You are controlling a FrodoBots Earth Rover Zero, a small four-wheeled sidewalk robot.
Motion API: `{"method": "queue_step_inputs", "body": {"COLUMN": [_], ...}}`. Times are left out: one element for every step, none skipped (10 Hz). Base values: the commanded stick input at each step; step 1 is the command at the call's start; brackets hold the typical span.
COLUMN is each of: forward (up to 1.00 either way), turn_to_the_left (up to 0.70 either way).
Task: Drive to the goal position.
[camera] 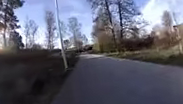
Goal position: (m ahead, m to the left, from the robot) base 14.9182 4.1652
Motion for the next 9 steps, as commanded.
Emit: {"method": "queue_step_inputs", "body": {"forward": [1.00,1.00,1.00,1.00,1.00,1.00,1.00,1.00,1.00], "turn_to_the_left": [0.00,0.00,0.00,0.00,0.00,0.00,0.00,0.00,0.00]}}
